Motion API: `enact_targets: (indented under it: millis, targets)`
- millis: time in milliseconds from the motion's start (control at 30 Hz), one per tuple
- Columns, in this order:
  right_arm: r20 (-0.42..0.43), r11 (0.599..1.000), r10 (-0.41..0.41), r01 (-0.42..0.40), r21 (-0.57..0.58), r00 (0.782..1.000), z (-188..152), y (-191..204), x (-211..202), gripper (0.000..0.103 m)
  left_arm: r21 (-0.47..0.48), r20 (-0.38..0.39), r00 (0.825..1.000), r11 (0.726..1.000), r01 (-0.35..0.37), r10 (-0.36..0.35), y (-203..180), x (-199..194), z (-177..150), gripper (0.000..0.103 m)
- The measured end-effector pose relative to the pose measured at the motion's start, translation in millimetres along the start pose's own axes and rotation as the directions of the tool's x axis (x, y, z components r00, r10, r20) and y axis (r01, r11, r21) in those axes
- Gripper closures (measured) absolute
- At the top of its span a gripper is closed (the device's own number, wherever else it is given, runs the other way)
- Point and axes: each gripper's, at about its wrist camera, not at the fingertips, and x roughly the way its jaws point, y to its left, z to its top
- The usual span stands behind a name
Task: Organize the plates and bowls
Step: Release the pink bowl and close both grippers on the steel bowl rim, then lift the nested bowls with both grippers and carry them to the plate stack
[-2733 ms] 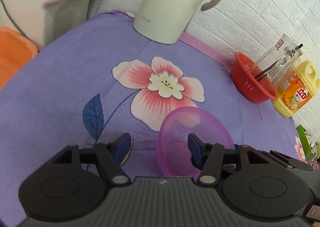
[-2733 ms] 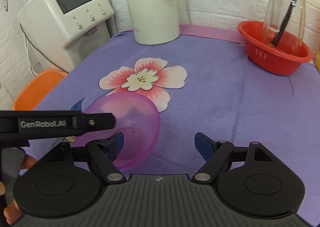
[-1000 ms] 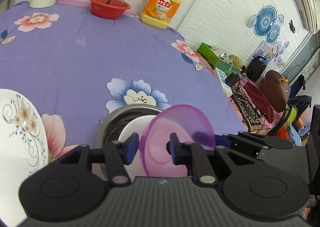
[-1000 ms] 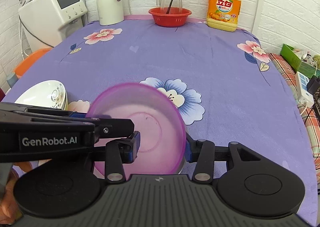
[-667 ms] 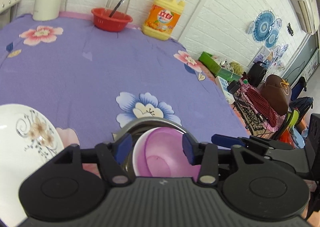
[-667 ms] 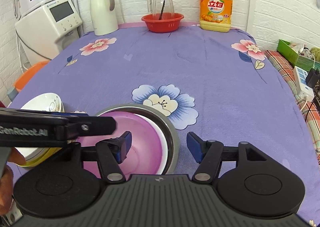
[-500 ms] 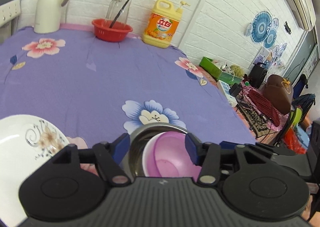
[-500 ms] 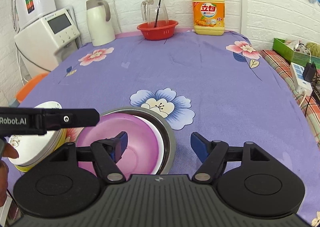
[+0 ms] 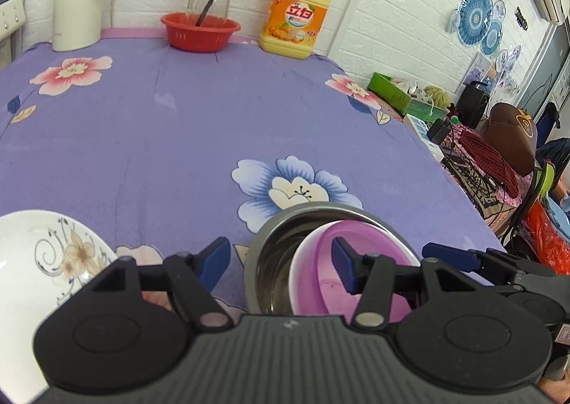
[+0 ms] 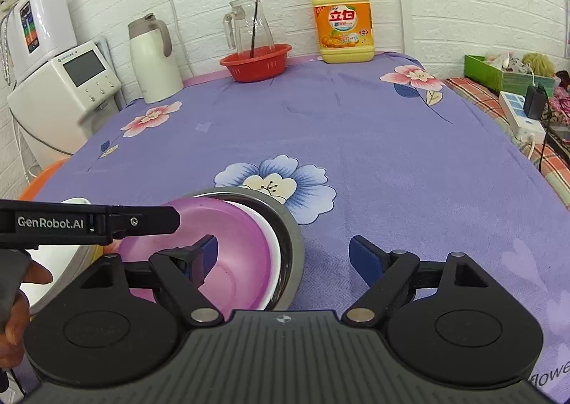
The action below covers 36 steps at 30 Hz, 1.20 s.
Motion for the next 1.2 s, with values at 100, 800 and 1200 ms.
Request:
enact_targets:
  millis: [100,800,1200]
  targets:
    - [-0.02,1.0,0.01,-0.01,0.015,1.0,-2.7,-0.6,7.1,0.0,0.019,-0.006,1.0,1.0,-0.001,0.001,-2.1,4.7,0.9,0.048]
    - [-0.013,0.999,-0.022,0.022,0.033,1.0,-17.8,7.9,22.4,0.0,0.076,-0.099,0.995,0.997,0.03,-0.022,-0.1,31.3,-4.4,0.048]
    - [-0.009,0.997,0.011,-0.01,0.074,1.0,-21.0,20.8,9.6,0.014,-0.035,-0.104,0.992,0.997,0.062,-0.066,-1.0,27.0,-10.8,0.066]
